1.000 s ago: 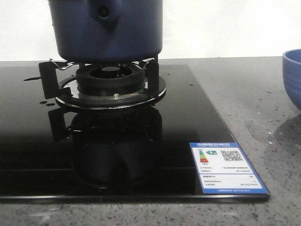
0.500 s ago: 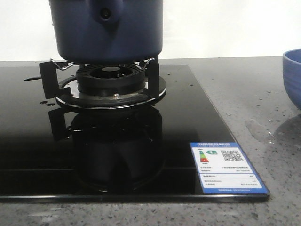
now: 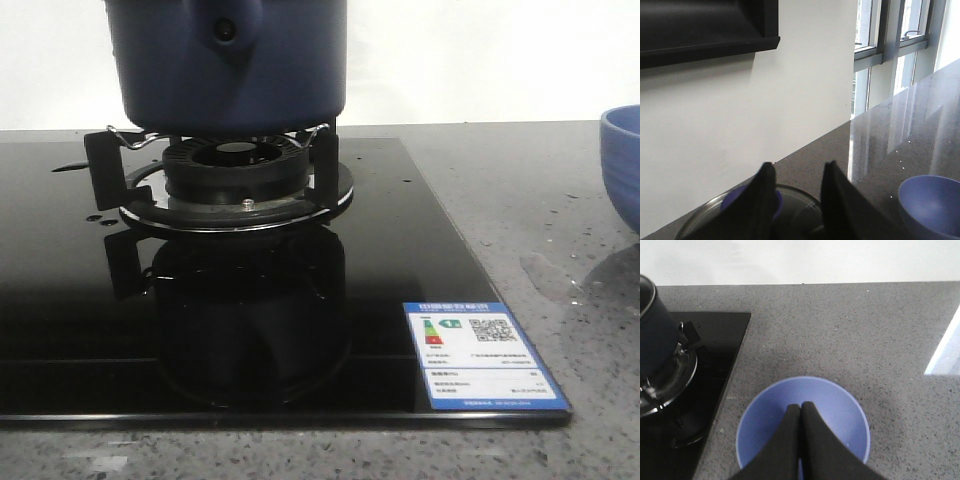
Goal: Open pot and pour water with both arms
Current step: 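Lower the glass lid back onto the pot with the left gripper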
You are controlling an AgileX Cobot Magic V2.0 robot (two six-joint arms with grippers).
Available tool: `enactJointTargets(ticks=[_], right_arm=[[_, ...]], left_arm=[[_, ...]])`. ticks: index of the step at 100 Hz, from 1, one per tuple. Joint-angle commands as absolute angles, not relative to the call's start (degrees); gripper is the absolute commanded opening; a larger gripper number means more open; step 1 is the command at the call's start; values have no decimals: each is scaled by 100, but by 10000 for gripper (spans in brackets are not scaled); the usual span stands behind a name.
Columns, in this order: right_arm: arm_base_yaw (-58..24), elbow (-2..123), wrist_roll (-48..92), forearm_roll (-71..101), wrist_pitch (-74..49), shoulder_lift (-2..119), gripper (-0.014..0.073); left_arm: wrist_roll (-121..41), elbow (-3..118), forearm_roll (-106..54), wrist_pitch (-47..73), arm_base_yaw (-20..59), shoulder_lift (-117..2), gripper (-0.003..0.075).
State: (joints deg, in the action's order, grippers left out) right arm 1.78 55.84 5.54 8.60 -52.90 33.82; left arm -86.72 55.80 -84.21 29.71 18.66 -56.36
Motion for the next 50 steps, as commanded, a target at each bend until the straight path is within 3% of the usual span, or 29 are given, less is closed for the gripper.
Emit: enactJointTargets(ticks=[1, 27, 50], right_arm=[[49, 5171, 635, 728, -4508, 2828, -62], [-95, 3364, 635, 914, -3860, 932, -63], [-95, 2884, 635, 914, -3834, -73, -63]], left_arm=[[-8365, 5122, -8290, 2896, 1815, -4837, 1], [-8365, 3081, -8280, 2577, 1815, -2903, -20], [-8365, 2019, -8280, 1920, 1815, -2033, -20]])
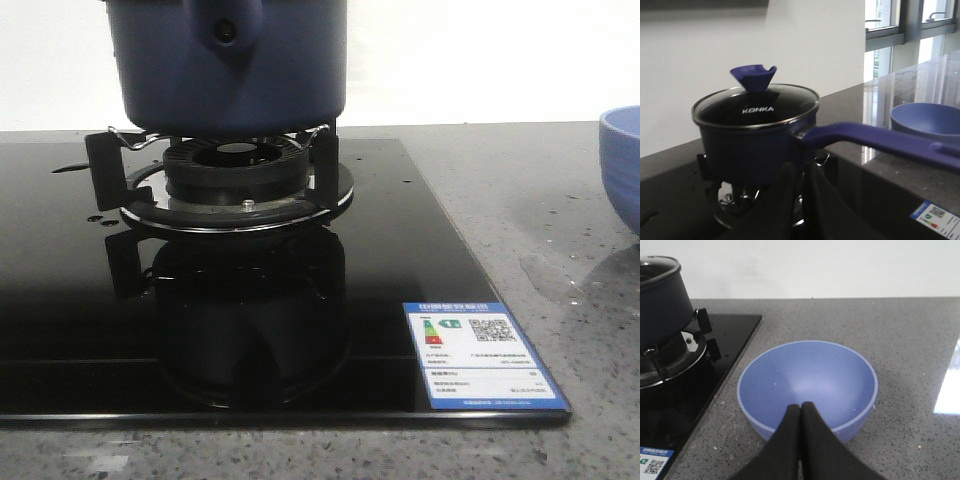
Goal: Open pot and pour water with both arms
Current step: 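Lower the glass lid back onto the pot with the left gripper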
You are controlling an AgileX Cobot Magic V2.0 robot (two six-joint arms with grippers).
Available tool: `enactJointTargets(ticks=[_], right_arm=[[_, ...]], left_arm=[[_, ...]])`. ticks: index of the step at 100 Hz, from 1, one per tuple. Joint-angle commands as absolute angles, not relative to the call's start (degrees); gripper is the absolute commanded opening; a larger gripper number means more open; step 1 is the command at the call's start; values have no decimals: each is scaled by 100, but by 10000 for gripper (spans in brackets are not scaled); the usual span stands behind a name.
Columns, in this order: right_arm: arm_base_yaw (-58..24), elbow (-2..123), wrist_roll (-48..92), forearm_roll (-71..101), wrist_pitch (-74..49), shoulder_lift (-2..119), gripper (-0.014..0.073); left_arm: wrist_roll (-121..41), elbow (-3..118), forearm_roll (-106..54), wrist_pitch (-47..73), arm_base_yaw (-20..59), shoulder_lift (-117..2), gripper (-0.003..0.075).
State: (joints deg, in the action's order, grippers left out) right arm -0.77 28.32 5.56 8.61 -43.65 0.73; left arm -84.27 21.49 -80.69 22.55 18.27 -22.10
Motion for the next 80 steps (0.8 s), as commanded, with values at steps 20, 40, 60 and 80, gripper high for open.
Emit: enactJointTargets(ticks=[20, 40, 60, 80], right_arm=[[-95, 2841, 635, 853, -3910, -134, -63], [-95, 2841, 635, 853, -3910, -134, -63], [-95, 2841, 635, 853, -3910, -134, -63], [-95, 2841, 635, 853, -3910, -134, -63]], left_arm=[[-8365, 1805, -8301, 1894, 1815, -1906, -20], [-8365, 1805, -8301, 1905, 1815, -1906, -20], [-8365, 1805, -8301, 1905, 1815, -1906, -20], [-8365, 1805, -8301, 1905, 1815, -1906, -20]])
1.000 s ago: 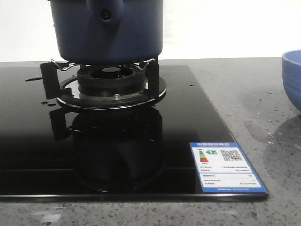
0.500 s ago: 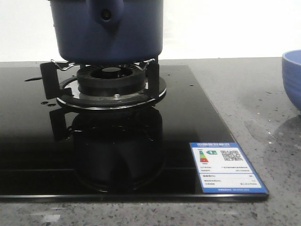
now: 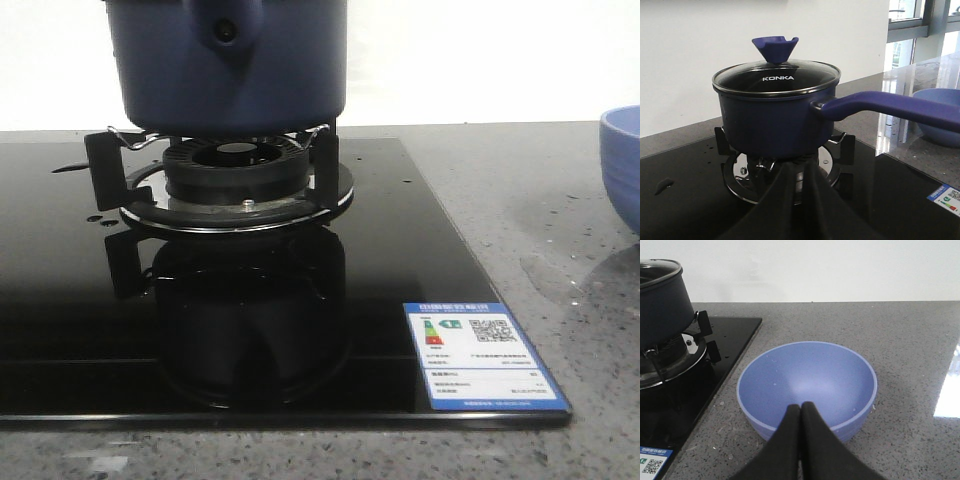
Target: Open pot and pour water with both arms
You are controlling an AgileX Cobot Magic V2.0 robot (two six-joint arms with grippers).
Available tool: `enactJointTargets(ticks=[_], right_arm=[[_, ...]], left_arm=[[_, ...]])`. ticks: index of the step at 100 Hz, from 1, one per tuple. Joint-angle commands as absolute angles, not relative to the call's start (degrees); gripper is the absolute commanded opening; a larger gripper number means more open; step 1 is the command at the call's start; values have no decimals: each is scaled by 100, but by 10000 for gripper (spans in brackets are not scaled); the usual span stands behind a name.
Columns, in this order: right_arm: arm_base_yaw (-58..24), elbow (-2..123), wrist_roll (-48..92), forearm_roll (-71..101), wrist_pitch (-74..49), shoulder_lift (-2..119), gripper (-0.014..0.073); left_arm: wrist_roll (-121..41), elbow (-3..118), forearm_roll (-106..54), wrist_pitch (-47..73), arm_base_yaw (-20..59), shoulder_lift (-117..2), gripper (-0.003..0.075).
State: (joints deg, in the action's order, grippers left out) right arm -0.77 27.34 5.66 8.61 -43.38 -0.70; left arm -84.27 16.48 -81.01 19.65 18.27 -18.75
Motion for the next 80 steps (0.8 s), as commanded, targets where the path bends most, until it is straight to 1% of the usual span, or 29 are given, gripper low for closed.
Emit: enactJointTargets(ticks=[1, 23, 32, 39, 49, 50, 51, 52, 53, 57, 61, 66, 71, 80], right_arm=[[-95, 2841, 635, 853, -3910, -134, -63], [-95, 2841, 635, 853, -3910, -134, -63], [-95, 2841, 635, 853, -3910, -134, -63], [-95, 2841, 635, 853, -3910, -134, -63], [-95, 2841, 635, 853, -3910, -134, -63], [-95, 2841, 635, 853, -3910, -134, -63], [-95, 2841, 635, 853, -3910, -134, -63], [-95, 2841, 635, 853, -3910, -134, -63], [-95, 2841, 635, 853, -3910, -134, -63], [-95, 2841, 635, 853, -3910, -134, -63], [-95, 2841, 635, 853, -3910, -134, -63], [-95, 2841, 635, 853, -3910, -134, -63], [-95, 2841, 635, 853, -3910, -134, -63], [-95, 2841, 635, 853, -3910, -134, -63]], left_arm=[[-8365, 1805, -8301, 1905, 1815, -1906, -20], [-8365, 1805, -8249, 1862, 1815, -1878, -20], [-8279, 1805, -7333, 1678, 1794, -1699, -20], [-7474, 1797, -6329, 1303, 1794, -1603, -20], [-5184, 1684, -4150, 519, 1794, -1456, -20], [-4854, 1651, -3650, 403, 1794, -1431, -20], [-4854, 1634, -3650, 343, 1794, -1417, -20], [-4371, 1597, -3326, 211, 1794, -1389, -20], [-4371, 1575, -3169, 147, 1794, -1375, -20], [-3359, 1429, -2176, -262, 1790, -1298, -20], [-2772, 1284, -1652, -600, 1779, -1234, -20], [-2231, 1049, -1240, -1101, 1727, -1156, -20], [-2002, 796, -1232, -1444, 1662, -1102, -20], [-1719, 340, -1221, -1724, 1523, -1052, -20]])
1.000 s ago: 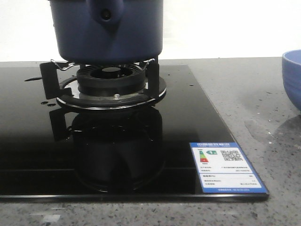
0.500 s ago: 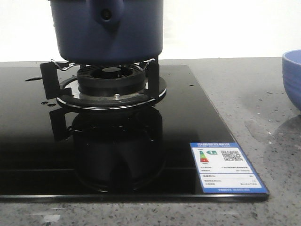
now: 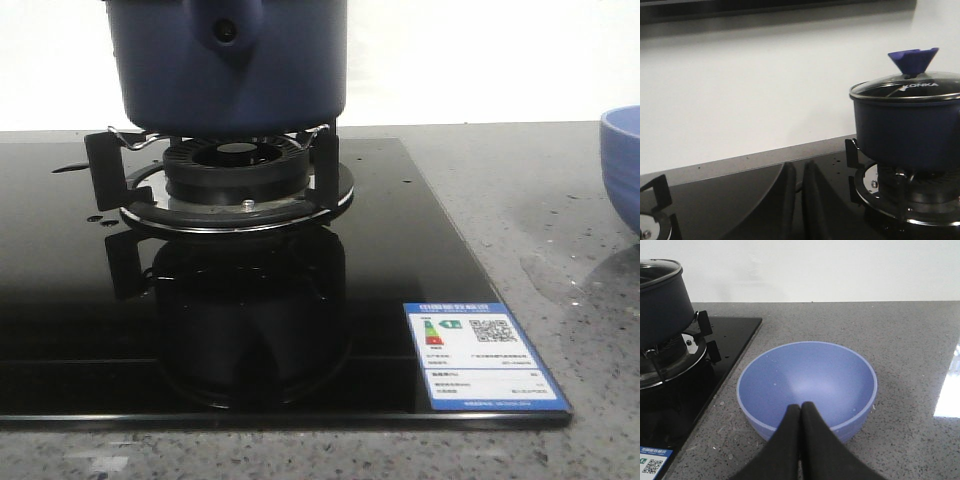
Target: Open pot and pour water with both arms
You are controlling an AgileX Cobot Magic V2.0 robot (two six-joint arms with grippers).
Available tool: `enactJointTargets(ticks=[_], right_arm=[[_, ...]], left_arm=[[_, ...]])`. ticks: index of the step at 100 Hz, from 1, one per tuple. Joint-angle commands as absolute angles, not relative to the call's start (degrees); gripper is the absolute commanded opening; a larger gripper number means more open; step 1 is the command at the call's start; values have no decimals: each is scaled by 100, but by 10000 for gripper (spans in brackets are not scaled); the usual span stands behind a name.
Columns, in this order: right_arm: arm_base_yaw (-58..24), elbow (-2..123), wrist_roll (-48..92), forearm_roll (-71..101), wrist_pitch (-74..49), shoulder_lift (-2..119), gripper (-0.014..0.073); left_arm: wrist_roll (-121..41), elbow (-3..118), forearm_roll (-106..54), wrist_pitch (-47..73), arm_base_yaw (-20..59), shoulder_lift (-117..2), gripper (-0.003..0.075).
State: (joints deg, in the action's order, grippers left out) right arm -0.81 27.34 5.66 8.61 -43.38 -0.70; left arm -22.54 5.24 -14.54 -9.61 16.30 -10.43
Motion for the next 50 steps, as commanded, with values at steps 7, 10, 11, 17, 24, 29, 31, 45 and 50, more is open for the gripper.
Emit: enactJointTargets(ticks=[7, 10, 11, 17, 24, 29, 31, 45, 50], right_arm=[[-95, 2841, 635, 853, -3910, -134, -63], [-95, 2841, 635, 853, -3910, -134, -63], [-95, 2841, 635, 853, -3910, -134, -63], [-95, 2841, 635, 853, -3910, -134, -63], [-95, 2841, 635, 853, -3910, -134, -63], [-95, 2841, 635, 853, -3910, -134, -63], [-95, 2841, 635, 853, -3910, -134, -63], [-95, 2841, 635, 853, -3910, -134, -63], [-95, 2841, 635, 853, -3910, -134, -63]], left_arm=[[-1560, 41, -1213, -1723, 1426, -942, -20], [-1533, -70, -1196, -1695, 1400, -853, -20], [-1511, -122, -1196, -1698, 1390, -834, -20], [-1443, -197, -1085, -1193, 1306, -604, -20], [-1344, -183, -927, -618, 1177, -348, -20], [-1153, -183, -722, -145, 1058, -175, -20], [-1078, -183, -642, 43, 1000, -106, -20], [-703, -183, -331, 1132, 588, 186, -20], [-703, -183, -331, 1353, 504, 177, -20]])
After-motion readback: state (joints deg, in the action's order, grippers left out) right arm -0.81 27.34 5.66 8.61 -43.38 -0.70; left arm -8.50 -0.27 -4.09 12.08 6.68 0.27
